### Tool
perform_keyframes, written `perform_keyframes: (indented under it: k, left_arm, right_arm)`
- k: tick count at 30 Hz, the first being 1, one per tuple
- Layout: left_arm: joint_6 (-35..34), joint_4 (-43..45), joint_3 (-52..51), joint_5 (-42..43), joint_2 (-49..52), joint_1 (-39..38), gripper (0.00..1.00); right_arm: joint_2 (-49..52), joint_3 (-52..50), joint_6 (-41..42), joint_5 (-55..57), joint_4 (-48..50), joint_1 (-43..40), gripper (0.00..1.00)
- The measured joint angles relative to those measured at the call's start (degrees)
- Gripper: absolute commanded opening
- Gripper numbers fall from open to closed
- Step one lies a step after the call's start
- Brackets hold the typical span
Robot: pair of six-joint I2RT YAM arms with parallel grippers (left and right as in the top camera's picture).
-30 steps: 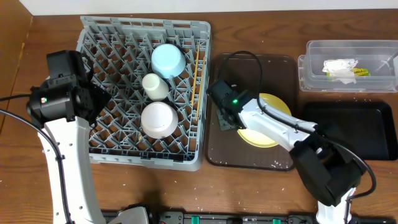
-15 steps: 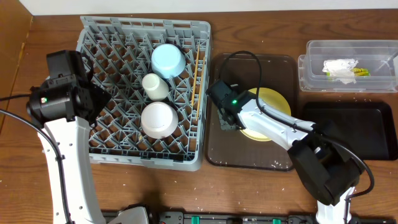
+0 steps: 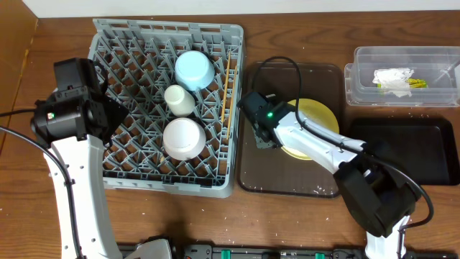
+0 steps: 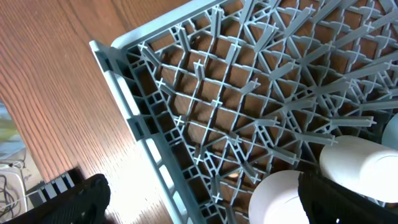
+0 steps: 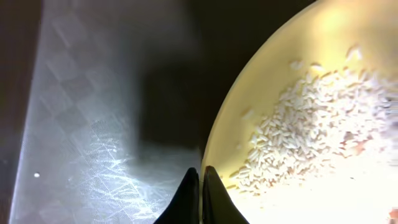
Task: Sort waste into correct bins and load items into the dishwasher
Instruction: 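Tilt the yellow plate up toward the clear bin to dump scraps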
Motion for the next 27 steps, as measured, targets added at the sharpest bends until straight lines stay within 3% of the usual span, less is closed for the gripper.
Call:
perform_keyframes:
  k: [11, 27]
  left_arm:
    - [0.0, 0.0, 0.0, 0.0, 0.0, 0.0, 0.98]
    - [0.0, 0.0, 0.0, 0.0, 0.0, 0.0, 0.98]
  right_arm:
    - [0.0, 8.3, -2.0, 5.5, -5.4, 0.0, 0.01]
    - [0.3, 8.9, -6.6, 10.3, -6.0, 0.0, 0.01]
